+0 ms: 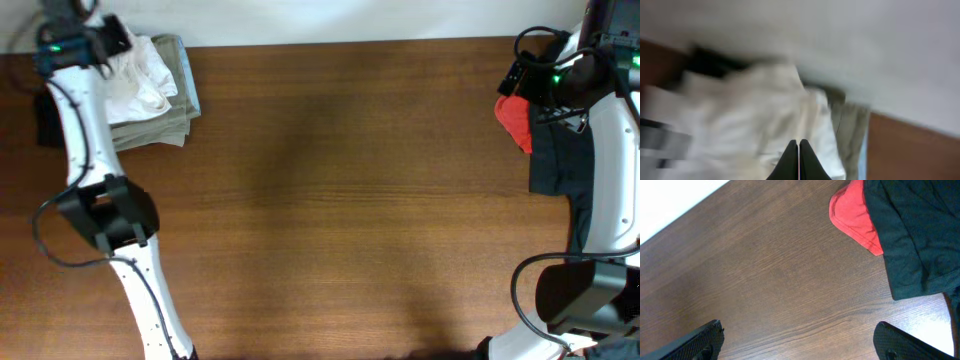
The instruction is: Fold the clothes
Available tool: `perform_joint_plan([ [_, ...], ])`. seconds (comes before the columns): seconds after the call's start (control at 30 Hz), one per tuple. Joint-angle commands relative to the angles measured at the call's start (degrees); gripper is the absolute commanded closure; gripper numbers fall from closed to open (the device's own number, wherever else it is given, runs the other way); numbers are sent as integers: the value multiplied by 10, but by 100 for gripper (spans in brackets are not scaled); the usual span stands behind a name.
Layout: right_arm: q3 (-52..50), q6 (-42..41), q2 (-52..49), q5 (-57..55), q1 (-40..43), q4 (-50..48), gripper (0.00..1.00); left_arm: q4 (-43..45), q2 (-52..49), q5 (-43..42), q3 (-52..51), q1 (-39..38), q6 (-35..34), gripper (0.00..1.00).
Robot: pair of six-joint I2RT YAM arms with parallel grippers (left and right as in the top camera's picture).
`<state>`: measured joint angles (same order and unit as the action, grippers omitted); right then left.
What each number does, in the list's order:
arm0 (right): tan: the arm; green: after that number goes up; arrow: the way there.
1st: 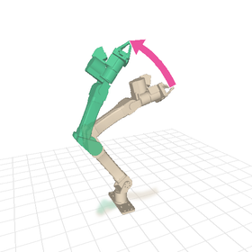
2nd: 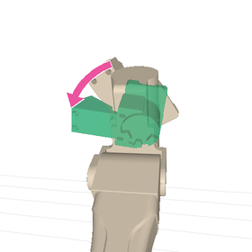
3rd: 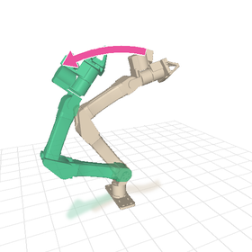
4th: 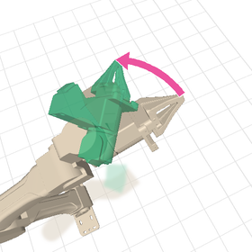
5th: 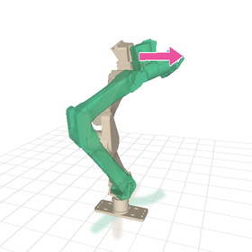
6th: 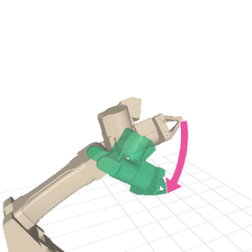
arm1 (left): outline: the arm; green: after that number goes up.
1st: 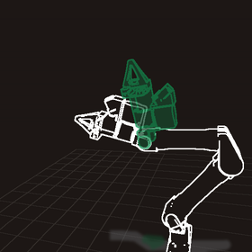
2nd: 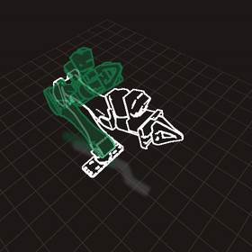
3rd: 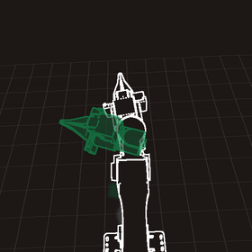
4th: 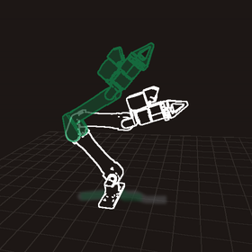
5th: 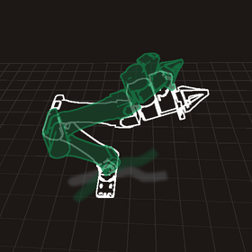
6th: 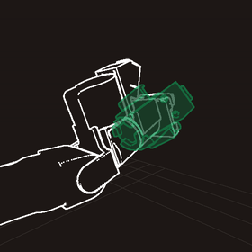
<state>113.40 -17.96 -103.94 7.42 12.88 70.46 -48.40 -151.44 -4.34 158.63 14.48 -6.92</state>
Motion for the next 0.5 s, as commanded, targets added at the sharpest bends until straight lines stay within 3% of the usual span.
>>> perform_joint_plan([
  [0.0, 8, 2, 6, -3, 3, 1, 1, -5, -88, -8, -23, -22, 1, 94],
  [0.1, 8, 2, 6, -3, 3, 0, 1, -22, -95, -8, -21, -39, 1, 92],
  [0.17, 8, 2, 6, -3, 3, 0, 1, -23, -48, -9, -21, -41, 1, 83],
  [0.2, 8, 2, 6, -3, 3, 0, 1, -24, -22, -9, -21, -41, 1, 68],
  [0.23, 8, 2, 6, -3, 3, 0, 1, -29, 15, -9, -21, -41, 1, 41],
  [0.3, 8, 2, 6, -3, 3, 0, 1, -56, 101, -9, -21, -41, 1, 1],
  [0.33, 8, 2, 6, -3, 3, 0, 1, -85, 139, -14, -21, -41, 1, 1],
  [0.4, 8, 2, 6, -3, 3, 0, 1, -177, 231, -100, -21, -41, 1, 1],
  [0.47, 8, 2, 6, -3, 3, 0, 1, -311, 314, -129, -21, -41, 1, 1],
])
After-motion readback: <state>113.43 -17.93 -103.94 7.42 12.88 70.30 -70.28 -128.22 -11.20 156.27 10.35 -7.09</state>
